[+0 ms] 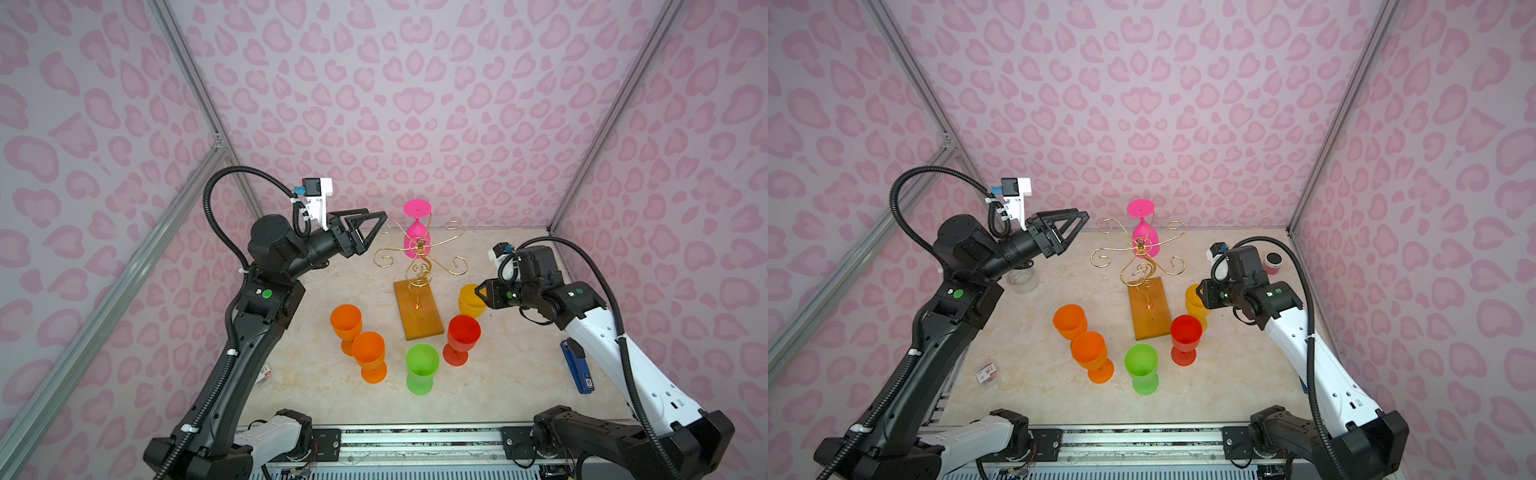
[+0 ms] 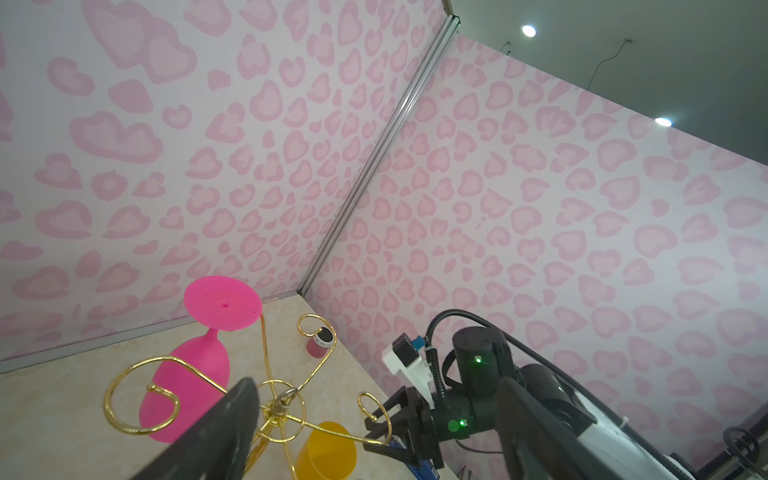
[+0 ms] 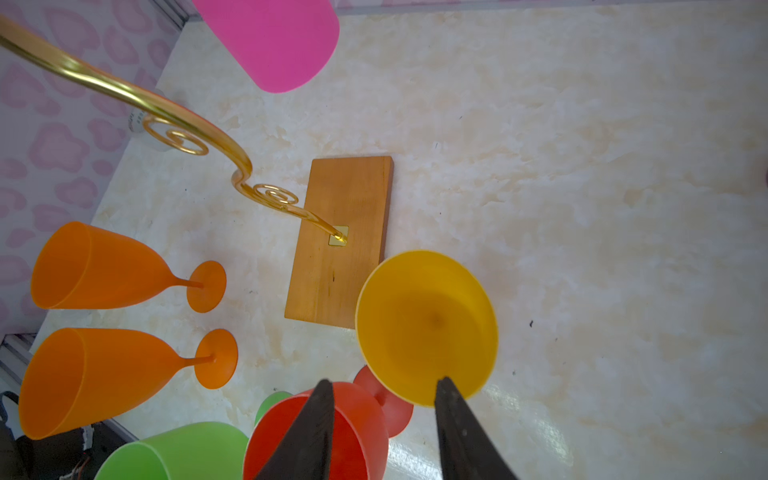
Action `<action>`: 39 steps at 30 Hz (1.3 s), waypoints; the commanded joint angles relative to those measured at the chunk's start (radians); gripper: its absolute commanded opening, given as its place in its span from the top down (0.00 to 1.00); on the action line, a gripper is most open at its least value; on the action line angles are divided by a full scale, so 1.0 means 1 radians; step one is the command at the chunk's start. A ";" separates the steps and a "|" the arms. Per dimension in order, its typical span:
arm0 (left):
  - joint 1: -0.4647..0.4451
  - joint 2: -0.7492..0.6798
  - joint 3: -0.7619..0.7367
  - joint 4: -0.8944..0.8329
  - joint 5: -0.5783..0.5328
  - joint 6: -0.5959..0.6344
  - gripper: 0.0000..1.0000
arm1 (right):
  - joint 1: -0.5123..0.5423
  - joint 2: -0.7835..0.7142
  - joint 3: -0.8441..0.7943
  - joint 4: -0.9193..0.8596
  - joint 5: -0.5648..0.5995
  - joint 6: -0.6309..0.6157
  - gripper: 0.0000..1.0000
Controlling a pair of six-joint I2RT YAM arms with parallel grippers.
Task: Take the wine glass off the wine glass rack
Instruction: 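Set the yellow glass upright beside the red glass and open the right gripper, then raise the right gripper away while the left gripper moves to the pink glass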
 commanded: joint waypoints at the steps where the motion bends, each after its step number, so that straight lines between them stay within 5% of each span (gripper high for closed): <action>1: 0.024 0.066 0.050 0.005 0.027 -0.021 0.10 | -0.041 -0.048 0.001 0.050 -0.031 0.048 0.60; 12: 0.059 0.387 0.257 0.017 0.054 -0.090 0.16 | -0.121 -0.244 -0.033 0.162 0.045 0.119 0.56; 25: 0.059 0.742 0.644 -0.096 0.191 -0.068 0.19 | -0.149 -0.268 -0.057 0.179 0.021 0.131 0.57; 32: 0.060 0.747 0.638 -0.108 0.166 -0.029 0.19 | -0.157 -0.267 -0.062 0.404 -0.103 0.229 0.57; 39: 0.059 0.590 0.505 -0.105 0.084 0.034 0.19 | -0.147 0.011 0.089 0.695 -0.284 0.388 0.57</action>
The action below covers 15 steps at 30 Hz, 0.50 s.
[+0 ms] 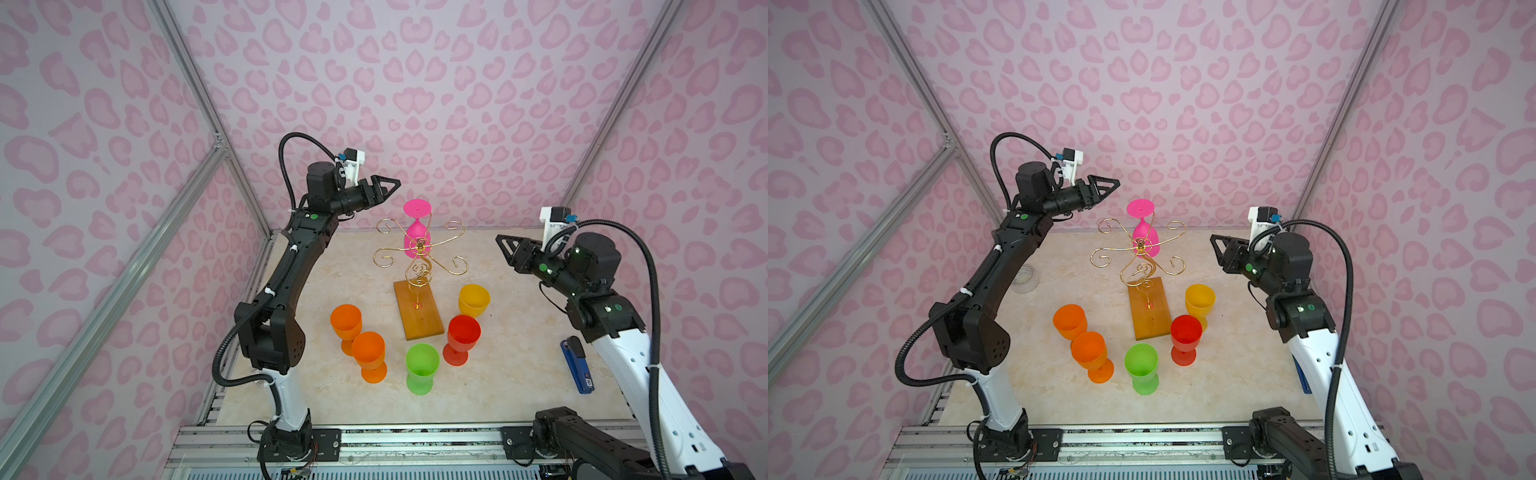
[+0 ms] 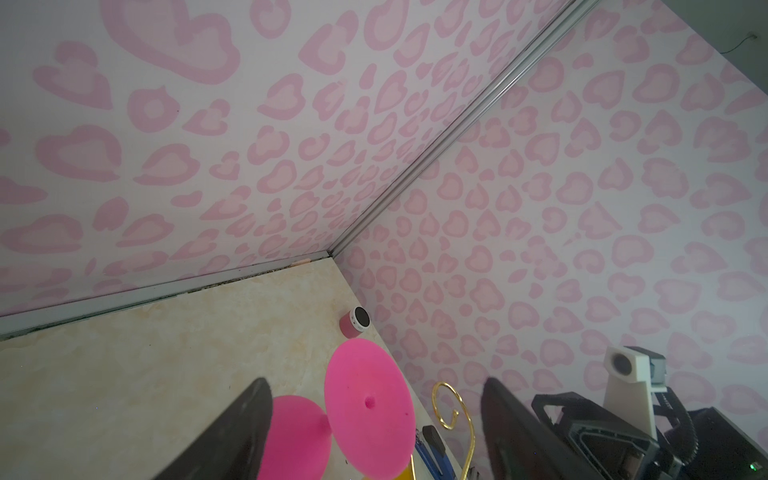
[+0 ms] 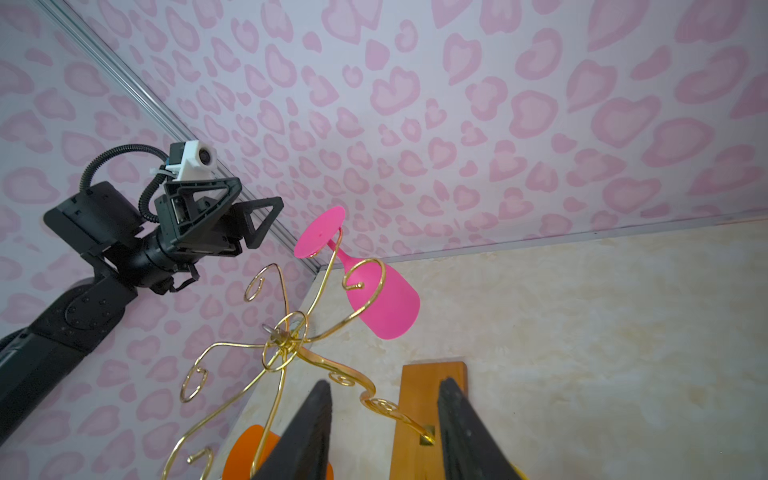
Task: Take the wine glass off the wine glass rack
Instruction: 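Raise the right gripper away while the left gripper moves to the pink glass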
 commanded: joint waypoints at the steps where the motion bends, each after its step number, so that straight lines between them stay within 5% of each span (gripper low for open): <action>1: 0.000 -0.117 -0.078 0.024 -0.064 0.073 0.19 | 0.015 0.113 0.093 0.178 -0.106 0.081 0.57; 15: 0.002 -0.608 -0.599 0.052 -0.284 0.129 0.18 | 0.163 0.610 0.653 -0.175 -0.167 -0.046 0.51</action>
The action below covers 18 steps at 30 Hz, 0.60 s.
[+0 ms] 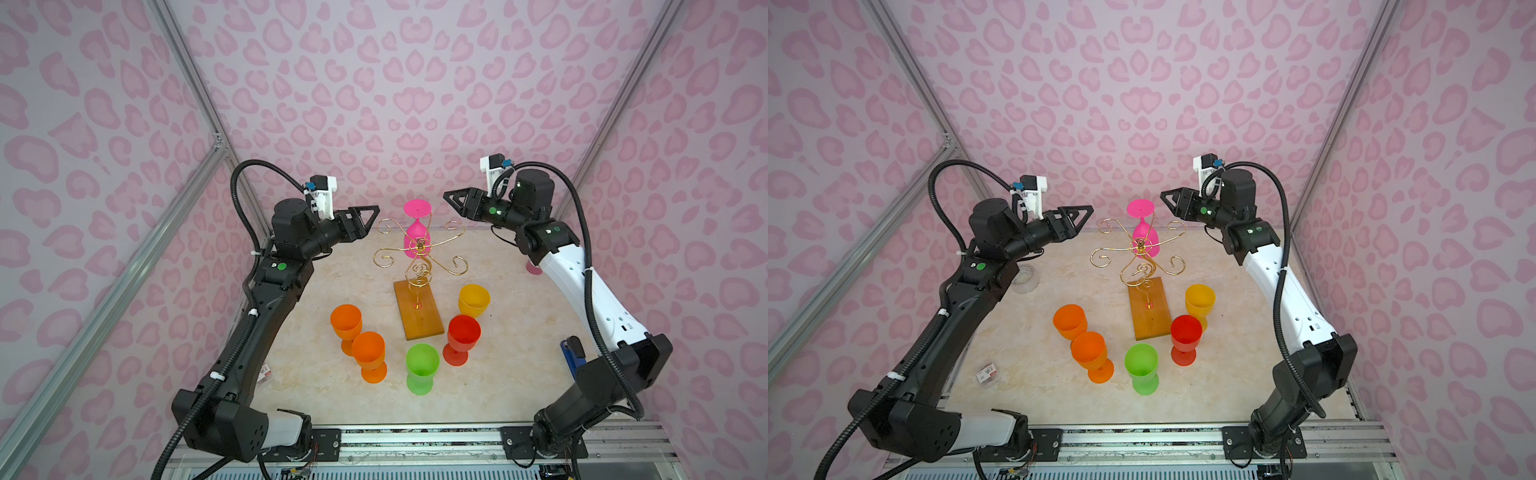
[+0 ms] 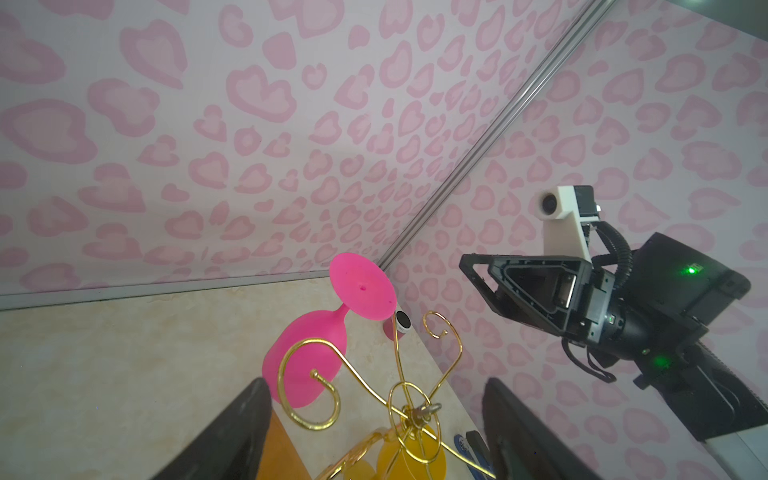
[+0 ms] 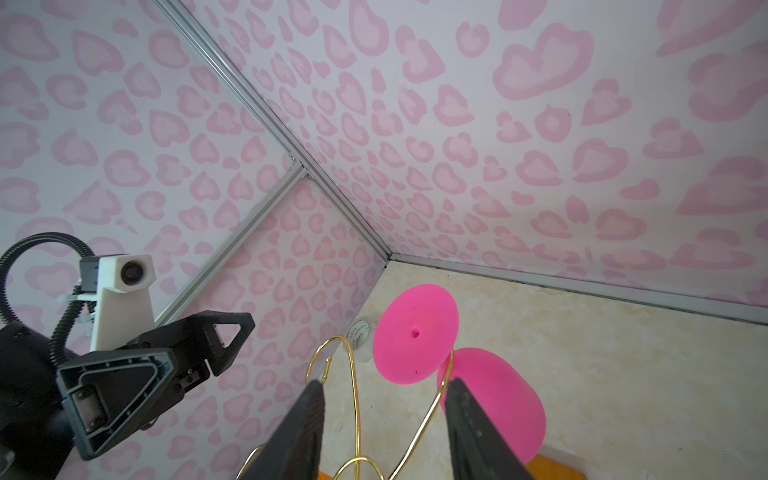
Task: Take the wine glass off the wine glass rack
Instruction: 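Raise the right gripper away while the left gripper moves to the pink glass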
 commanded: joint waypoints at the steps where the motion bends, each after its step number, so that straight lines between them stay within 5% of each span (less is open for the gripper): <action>1: 0.000 -0.089 -0.094 0.039 -0.035 0.016 0.18 | 0.017 0.060 0.074 -0.129 -0.017 -0.046 0.51; 8: -0.001 -0.255 -0.246 0.022 -0.048 0.026 0.18 | 0.041 0.188 0.229 -0.244 0.018 -0.081 0.52; 18: -0.002 -0.310 -0.295 0.007 -0.043 0.033 0.18 | 0.041 0.290 0.352 -0.314 0.040 -0.096 0.52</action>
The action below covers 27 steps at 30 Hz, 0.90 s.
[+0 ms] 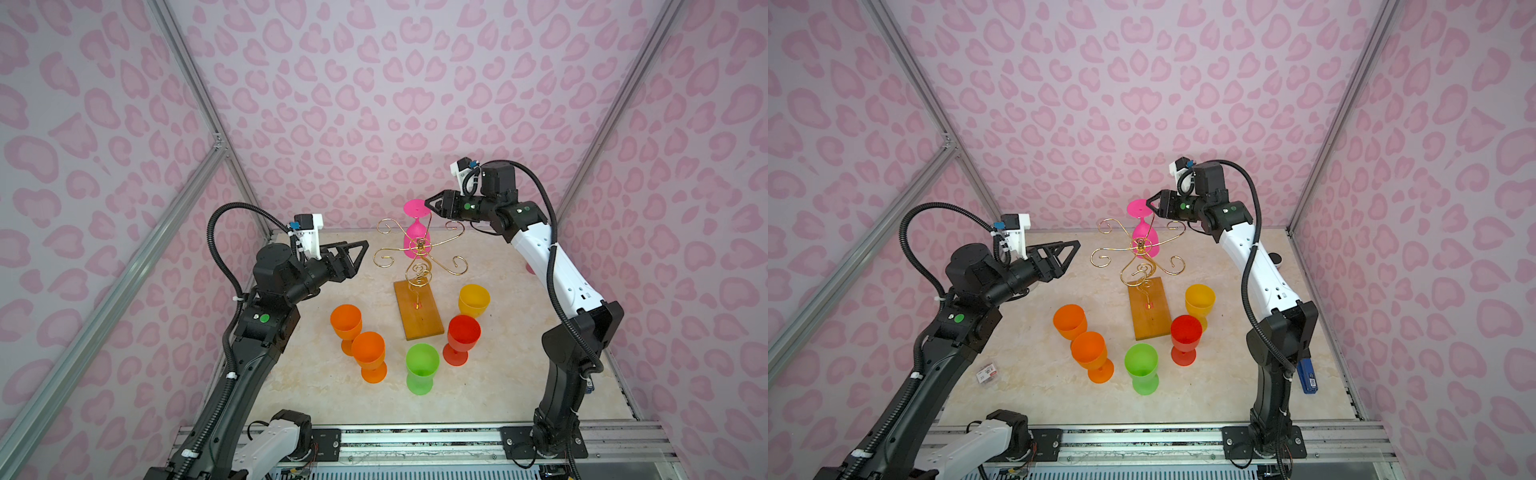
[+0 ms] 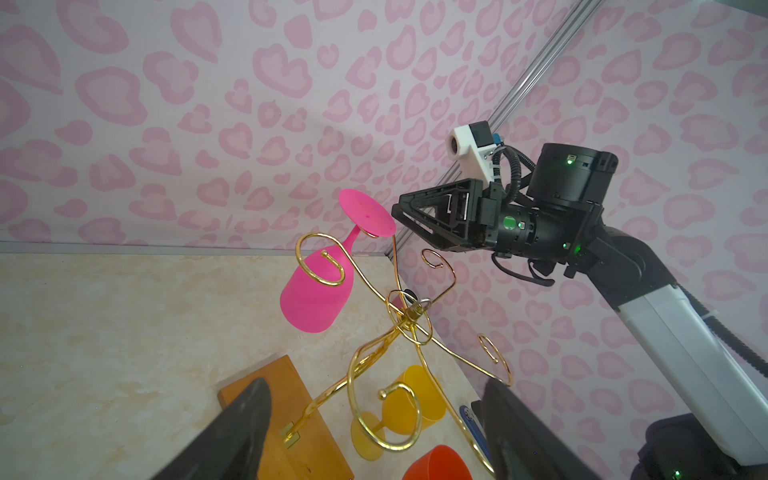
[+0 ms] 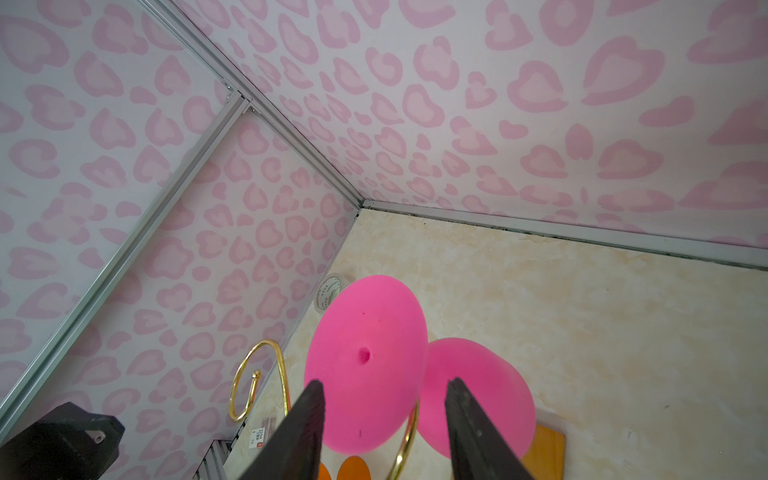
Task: Take the wine glass off the wine glass rack
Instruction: 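Raise the right gripper away while the left gripper moves to the pink glass, then reach the right gripper to the pink glass foot on the rack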
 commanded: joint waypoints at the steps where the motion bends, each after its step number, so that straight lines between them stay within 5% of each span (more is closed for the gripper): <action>1: 0.000 -0.011 -0.005 0.014 -0.003 0.017 0.18 | 0.001 0.031 0.034 -0.031 0.000 -0.013 0.52; 27: 0.001 0.030 0.009 0.012 0.010 0.022 0.20 | 0.022 0.060 0.063 0.017 -0.091 0.034 0.60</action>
